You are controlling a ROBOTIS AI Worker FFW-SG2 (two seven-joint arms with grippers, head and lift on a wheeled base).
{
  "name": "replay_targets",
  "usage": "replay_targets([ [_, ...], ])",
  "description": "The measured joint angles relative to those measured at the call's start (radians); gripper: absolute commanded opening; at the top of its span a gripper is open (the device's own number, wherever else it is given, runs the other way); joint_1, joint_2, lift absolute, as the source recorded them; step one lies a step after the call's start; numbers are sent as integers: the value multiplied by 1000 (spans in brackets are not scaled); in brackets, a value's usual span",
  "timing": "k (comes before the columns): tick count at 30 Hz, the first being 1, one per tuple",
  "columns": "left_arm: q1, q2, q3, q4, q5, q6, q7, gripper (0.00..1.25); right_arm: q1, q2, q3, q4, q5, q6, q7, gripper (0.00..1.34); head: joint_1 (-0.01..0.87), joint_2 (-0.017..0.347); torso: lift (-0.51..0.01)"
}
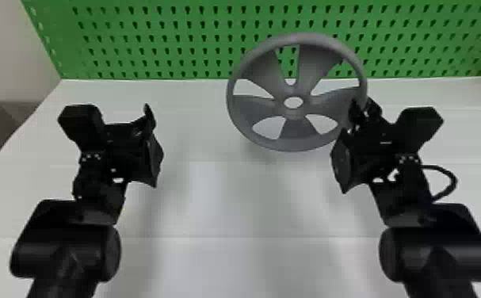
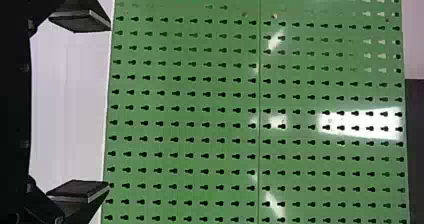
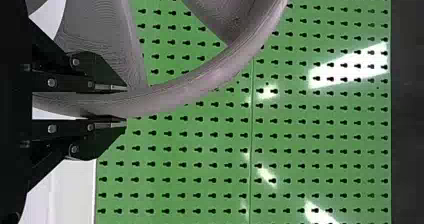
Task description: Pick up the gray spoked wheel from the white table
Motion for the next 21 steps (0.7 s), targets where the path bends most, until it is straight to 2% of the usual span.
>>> replay_targets([
  [21, 4, 0, -7, 0, 5, -5, -5, 1089, 4, -3, 1, 0, -8, 35, 0, 176, 773, 66, -81],
])
